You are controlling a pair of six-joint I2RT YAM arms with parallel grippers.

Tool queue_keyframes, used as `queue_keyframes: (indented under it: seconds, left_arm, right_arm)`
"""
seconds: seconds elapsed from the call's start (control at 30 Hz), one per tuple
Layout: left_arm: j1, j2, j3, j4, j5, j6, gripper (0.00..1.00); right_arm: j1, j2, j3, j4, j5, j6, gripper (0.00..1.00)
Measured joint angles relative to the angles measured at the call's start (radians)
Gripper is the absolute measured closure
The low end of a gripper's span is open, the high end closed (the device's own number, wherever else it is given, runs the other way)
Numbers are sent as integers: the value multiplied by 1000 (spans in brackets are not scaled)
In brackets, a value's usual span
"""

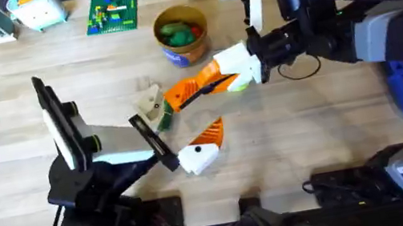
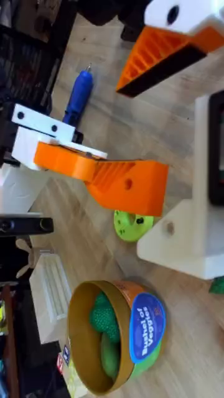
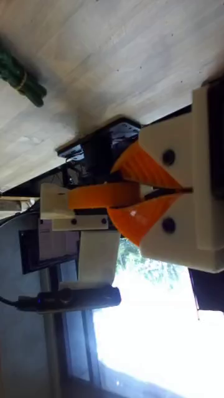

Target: Pick up the gripper from the table and insert it into the empty holder that is missing its gripper. Then pick up a screw, insert it into the mounting hole, and use the screwdriver to tighten it. Finally, clean up the table by picking up the vegetable and placing it into the bucket.

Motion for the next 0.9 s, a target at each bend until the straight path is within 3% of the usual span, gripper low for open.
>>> queue_keyframes:
  seconds: [0.9]
  left_arm:
    - [1, 0, 0, 0, -30, 0, 8]
  right_arm:
    - [91, 78, 0, 251, 24, 202, 992]
